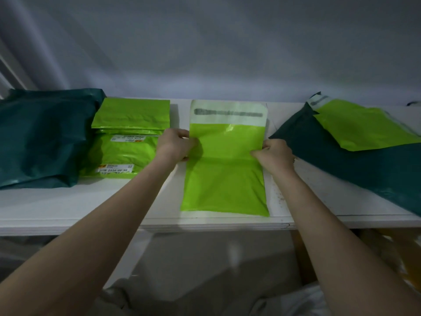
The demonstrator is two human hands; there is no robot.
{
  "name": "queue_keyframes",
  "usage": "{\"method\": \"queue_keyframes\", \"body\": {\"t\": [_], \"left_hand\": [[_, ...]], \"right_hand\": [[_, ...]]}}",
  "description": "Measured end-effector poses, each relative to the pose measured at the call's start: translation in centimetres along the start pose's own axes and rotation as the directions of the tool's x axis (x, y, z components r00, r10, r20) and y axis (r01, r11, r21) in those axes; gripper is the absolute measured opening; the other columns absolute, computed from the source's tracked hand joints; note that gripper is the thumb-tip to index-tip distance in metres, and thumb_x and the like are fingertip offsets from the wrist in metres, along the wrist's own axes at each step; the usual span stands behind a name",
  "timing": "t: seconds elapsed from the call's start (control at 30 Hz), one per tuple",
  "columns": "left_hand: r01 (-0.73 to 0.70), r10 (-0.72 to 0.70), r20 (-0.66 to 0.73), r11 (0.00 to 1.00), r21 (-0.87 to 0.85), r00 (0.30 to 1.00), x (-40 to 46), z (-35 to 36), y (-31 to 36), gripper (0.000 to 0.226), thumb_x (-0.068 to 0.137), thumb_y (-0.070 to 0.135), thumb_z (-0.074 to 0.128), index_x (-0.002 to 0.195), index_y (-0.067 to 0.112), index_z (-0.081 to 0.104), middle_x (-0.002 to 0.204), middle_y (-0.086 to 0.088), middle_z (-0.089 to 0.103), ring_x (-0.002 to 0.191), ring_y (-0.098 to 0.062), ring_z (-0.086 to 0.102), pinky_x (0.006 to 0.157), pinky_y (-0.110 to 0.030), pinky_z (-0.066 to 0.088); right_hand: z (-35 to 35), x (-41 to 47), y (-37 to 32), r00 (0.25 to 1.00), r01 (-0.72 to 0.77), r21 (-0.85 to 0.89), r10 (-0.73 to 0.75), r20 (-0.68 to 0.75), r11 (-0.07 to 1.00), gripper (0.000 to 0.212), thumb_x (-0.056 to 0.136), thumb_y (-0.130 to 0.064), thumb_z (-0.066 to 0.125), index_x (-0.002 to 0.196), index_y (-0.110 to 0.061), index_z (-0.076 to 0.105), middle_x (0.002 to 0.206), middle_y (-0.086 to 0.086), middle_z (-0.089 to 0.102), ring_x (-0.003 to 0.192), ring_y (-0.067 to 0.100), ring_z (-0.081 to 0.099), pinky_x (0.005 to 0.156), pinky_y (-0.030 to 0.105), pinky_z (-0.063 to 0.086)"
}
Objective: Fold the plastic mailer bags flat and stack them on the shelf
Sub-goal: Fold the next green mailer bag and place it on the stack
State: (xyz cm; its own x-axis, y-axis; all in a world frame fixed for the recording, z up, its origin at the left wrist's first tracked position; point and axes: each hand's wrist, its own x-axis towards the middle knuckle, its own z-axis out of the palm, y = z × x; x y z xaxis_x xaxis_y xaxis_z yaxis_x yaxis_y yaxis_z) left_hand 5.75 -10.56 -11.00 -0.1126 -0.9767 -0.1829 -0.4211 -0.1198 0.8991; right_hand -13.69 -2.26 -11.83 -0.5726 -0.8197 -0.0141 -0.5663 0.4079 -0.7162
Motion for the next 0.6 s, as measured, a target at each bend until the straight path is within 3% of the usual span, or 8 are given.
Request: {"method": "queue_keyframes", "body": {"t": [0.1, 0.17, 0.27, 0.33, 0.43, 0.53, 0.6], "left_hand": [[0.088, -0.075, 0.116, 0.989, -0.118, 0.991, -0.8, -0.3, 0.8, 0.012, 0.091, 0.020, 0.058, 0.080, 0.021, 0.055, 0.057, 0.000, 0.060, 0.032, -0.008, 0.054, 0.037, -0.016, 0.045], [0.192, -0.144, 0.238, 0.962, -0.196, 0.961, -1.2, -0.5, 0.8, 0.012, 0.095, 0.022, 0.051, 0.084, 0.019, 0.052, 0.066, 0.000, 0.068, 0.038, -0.008, 0.060, 0.038, -0.015, 0.047], [0.334, -0.233, 0.339, 0.901, -0.277, 0.912, -1.3, -0.6, 0.1, 0.015, 0.094, 0.017, 0.042, 0.087, 0.012, 0.054, 0.090, -0.005, 0.067, 0.050, -0.012, 0.066, 0.045, -0.019, 0.053], [0.381, -0.248, 0.350, 0.838, -0.390, 0.903, -1.1, -0.6, -0.2, 0.020, 0.093, 0.015, 0.036, 0.085, 0.009, 0.053, 0.093, -0.006, 0.063, 0.053, -0.011, 0.068, 0.048, -0.021, 0.055], [0.347, -0.204, 0.309, 0.771, -0.534, 0.929, -0.6, -0.5, -0.2, 0.022, 0.094, 0.016, 0.033, 0.079, 0.010, 0.048, 0.089, -0.005, 0.057, 0.066, -0.015, 0.068, 0.058, -0.026, 0.054], [0.284, -0.141, 0.286, 0.785, -0.551, 0.948, -0.6, -0.4, -0.2, 0.022, 0.097, 0.021, 0.038, 0.082, 0.015, 0.053, 0.091, -0.001, 0.061, 0.076, -0.015, 0.060, 0.069, -0.028, 0.050], [0.262, -0.129, 0.281, 0.820, -0.509, 0.951, -0.6, -0.2, -0.5, 0.016, 0.096, 0.025, 0.047, 0.093, 0.013, 0.058, 0.094, 0.000, 0.064, 0.077, -0.014, 0.060, 0.068, -0.025, 0.053]], "right_hand": [[0.2, -0.1, -0.1, 0.994, -0.083, 0.181, 0.070, 0.081, 0.980, 0.013, 0.087, -0.009, 0.051, 0.079, -0.015, 0.058, 0.065, 0.009, 0.065, 0.038, 0.016, 0.059, 0.042, 0.024, 0.045], [0.4, -0.2, 0.0, 0.984, -0.143, 0.274, 0.106, 0.146, 0.951, 0.016, 0.093, -0.013, 0.046, 0.083, -0.024, 0.052, 0.070, 0.006, 0.067, 0.039, 0.018, 0.059, 0.042, 0.024, 0.047], [0.5, 0.0, 0.2, 0.977, -0.185, 0.357, 0.132, 0.167, 0.916, 0.013, 0.095, -0.015, 0.044, 0.087, -0.022, 0.051, 0.081, 0.008, 0.068, 0.040, 0.016, 0.061, 0.041, 0.023, 0.049], [0.3, 0.0, 0.1, 0.975, -0.202, 0.427, 0.141, 0.171, 0.881, 0.010, 0.096, -0.014, 0.042, 0.095, -0.016, 0.052, 0.088, 0.008, 0.066, 0.039, 0.011, 0.061, 0.043, 0.022, 0.049], [-0.2, 0.1, -0.5, 0.957, -0.286, 0.586, 0.194, 0.217, 0.758, 0.020, 0.101, -0.019, 0.029, 0.100, -0.011, 0.047, 0.091, 0.007, 0.062, 0.044, 0.013, 0.062, 0.048, 0.023, 0.051], [-0.9, 0.1, -0.4, 0.920, -0.391, 0.684, 0.252, 0.299, 0.615, 0.036, 0.101, -0.023, 0.024, 0.084, -0.010, 0.054, 0.082, 0.009, 0.062, 0.049, 0.020, 0.064, 0.051, 0.025, 0.053], [-1.1, 0.1, -0.4, 0.908, -0.419, 0.696, 0.285, 0.308, 0.583, 0.044, 0.099, -0.028, 0.025, 0.079, -0.009, 0.059, 0.082, 0.009, 0.060, 0.055, 0.022, 0.064, 0.055, 0.027, 0.054]]}}
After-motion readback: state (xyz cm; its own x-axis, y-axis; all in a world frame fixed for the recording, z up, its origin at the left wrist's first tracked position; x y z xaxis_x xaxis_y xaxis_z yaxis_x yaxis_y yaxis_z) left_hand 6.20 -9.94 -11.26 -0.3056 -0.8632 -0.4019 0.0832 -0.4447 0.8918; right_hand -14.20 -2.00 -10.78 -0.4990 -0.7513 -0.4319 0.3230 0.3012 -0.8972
